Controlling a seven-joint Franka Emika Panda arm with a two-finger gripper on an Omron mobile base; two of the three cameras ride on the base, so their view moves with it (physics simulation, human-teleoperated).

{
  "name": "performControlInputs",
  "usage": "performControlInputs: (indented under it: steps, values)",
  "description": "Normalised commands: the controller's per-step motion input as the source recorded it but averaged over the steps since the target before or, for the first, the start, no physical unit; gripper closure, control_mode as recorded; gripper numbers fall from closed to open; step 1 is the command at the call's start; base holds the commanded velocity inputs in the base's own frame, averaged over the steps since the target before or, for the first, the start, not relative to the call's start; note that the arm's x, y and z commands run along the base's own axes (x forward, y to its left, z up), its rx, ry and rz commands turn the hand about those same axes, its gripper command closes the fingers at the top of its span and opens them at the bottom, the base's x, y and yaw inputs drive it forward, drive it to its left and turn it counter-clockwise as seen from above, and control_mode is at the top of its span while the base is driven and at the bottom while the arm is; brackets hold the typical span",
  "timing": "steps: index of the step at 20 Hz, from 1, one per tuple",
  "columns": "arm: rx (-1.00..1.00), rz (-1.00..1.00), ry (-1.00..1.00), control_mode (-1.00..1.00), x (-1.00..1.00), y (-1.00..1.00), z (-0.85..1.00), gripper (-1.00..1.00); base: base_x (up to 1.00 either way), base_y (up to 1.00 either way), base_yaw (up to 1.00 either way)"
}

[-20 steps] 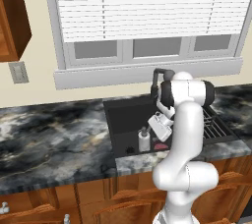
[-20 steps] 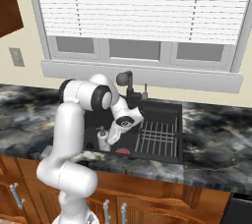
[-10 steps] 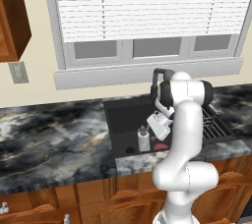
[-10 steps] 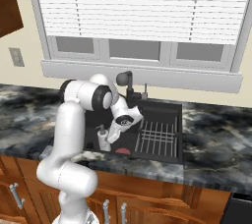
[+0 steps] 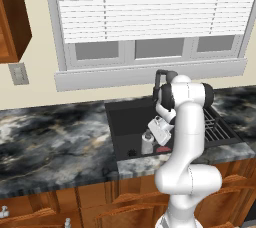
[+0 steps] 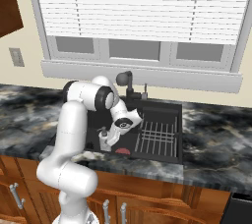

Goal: Pick up the dish brush and soap dispenser from the sink, and place them back in the cabinet, and close the cabinet door.

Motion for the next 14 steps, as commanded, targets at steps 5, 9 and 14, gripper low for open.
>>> performControlInputs:
  steps: [5, 9, 14]
  values:
    - [0.00, 0.00, 0.00, -1.00, 0.00, 0.04, -0.26, -1.00, 0.00, 0.00, 0.00]
    - [0.00, 0.00, 0.00, -1.00, 0.00, 0.01, -0.06, -1.00, 0.00, 0.00, 0.00]
    - [0.00, 0.00, 0.00, -1.00, 0.00, 0.05, -0.02, -1.00, 0.00, 0.00, 0.00]
